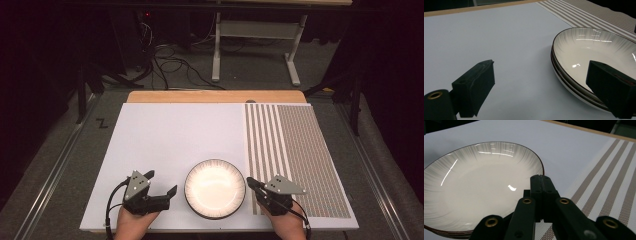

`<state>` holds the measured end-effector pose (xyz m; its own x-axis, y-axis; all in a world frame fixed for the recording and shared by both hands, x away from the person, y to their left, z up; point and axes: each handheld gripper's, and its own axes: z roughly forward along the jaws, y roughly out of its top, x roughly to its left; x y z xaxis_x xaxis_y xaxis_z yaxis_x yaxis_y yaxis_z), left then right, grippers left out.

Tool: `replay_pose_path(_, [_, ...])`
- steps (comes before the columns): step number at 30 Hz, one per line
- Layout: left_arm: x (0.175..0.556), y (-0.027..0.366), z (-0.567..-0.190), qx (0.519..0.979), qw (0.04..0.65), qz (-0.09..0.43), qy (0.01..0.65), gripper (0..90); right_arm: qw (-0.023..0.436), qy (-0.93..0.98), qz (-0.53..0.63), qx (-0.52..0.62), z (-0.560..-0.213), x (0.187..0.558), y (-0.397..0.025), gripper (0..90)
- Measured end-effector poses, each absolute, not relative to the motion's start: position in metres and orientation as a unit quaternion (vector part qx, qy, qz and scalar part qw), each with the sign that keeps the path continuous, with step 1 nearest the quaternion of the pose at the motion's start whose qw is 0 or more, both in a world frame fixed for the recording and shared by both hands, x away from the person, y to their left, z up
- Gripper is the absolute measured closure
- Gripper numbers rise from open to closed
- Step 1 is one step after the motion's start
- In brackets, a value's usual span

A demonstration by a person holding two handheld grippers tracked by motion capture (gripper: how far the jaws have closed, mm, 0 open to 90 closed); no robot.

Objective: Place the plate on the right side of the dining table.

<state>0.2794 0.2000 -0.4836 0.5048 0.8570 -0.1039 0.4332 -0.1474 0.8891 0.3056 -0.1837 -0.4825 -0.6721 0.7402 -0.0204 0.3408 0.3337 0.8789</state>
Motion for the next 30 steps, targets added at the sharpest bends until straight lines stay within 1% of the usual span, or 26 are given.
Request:
replay_pose_path(4, [0.2787, 0.2010, -0.4834, 0.723, 0.480, 0.221, 0.445, 9.4, 0.204, 0.793, 0.455, 0.351, -0.4841, 0.3082, -0.1834, 90.0])
replay_pose_path(11, [0.2789, 0.2009, -0.4836, 0.723, 0.480, 0.219, 0.446, 10.0, 0.198, 0.798, 0.445, 0.353, -0.4880, 0.3093, -0.1827, 90.0])
replay_pose_path(14, [0.2792, 0.2008, -0.4841, 0.723, 0.481, 0.217, 0.445, 10.9, 0.198, 0.803, 0.442, 0.348, -0.4887, 0.3094, -0.1817, 90.0])
replay_pose_path(17, [0.2791, 0.2017, -0.4843, 0.724, 0.483, 0.213, 0.444, 13.7, 0.200, 0.804, 0.442, 0.345, -0.4898, 0.3095, -0.1796, 90.0])
replay_pose_path(30, [0.2793, 0.2017, -0.4847, 0.723, 0.484, 0.212, 0.446, 13.8, 0.197, 0.806, 0.441, 0.342, -0.4917, 0.3094, -0.1779, 90.0])
